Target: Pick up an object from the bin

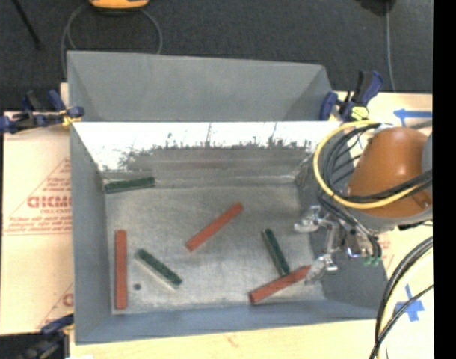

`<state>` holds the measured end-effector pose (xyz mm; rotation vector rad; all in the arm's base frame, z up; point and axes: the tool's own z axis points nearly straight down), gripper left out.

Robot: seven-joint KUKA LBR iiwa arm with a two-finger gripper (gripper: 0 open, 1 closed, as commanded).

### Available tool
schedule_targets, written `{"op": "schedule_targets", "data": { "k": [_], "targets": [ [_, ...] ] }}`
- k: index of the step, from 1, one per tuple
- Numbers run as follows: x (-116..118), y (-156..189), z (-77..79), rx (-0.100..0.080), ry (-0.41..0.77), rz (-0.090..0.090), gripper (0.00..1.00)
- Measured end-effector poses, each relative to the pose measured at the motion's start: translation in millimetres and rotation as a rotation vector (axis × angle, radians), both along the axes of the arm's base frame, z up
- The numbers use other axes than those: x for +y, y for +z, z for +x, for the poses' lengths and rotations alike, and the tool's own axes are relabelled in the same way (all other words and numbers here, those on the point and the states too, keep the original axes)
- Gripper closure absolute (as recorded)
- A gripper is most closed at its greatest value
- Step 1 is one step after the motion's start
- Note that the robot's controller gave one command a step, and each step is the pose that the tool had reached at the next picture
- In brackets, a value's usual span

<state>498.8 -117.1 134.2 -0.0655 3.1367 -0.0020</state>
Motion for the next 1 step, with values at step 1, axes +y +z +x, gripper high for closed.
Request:
{"op": "schedule_targets", "data": {
  "k": [1],
  "targets": [
    [-27.6,-54.4,9.1,0.004,0.120,-0.001,1.00]
  ]
}}
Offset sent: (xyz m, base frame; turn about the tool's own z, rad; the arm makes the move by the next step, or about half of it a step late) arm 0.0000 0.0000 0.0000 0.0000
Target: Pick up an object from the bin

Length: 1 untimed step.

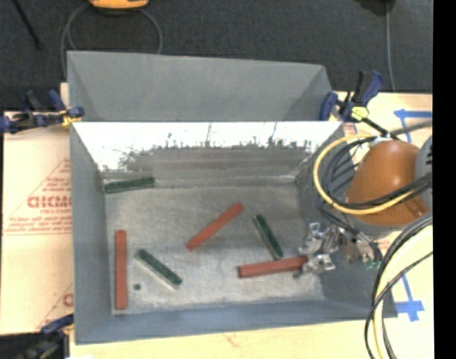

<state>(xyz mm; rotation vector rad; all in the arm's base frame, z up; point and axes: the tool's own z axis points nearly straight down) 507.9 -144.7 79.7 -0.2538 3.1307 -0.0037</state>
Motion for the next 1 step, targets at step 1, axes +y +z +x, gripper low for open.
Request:
{"op": "schedule_targets", "data": {
  "k": [1],
  "targets": [
    [0.0,0.0,0.0,0.000,0.000,0.000,1.00]
  ]
}}
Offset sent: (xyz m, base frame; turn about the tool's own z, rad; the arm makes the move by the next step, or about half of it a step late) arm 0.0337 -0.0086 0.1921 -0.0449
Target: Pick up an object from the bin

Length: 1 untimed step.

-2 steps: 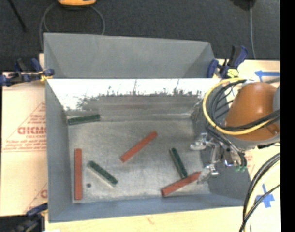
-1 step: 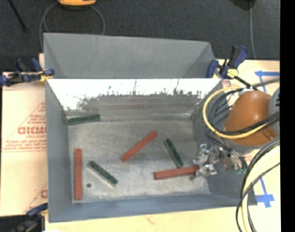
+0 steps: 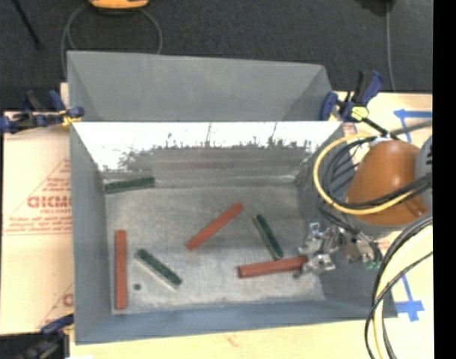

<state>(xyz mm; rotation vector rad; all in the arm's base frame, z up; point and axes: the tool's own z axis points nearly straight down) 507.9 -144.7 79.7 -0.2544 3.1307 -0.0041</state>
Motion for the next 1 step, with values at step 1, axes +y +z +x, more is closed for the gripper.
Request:
{"op": "schedule_targets", "data": {
  "k": [1],
  "targets": [
    [-9.2,187.3,33.6,-0.002,0.041,0.001,1.00]
  ]
}}
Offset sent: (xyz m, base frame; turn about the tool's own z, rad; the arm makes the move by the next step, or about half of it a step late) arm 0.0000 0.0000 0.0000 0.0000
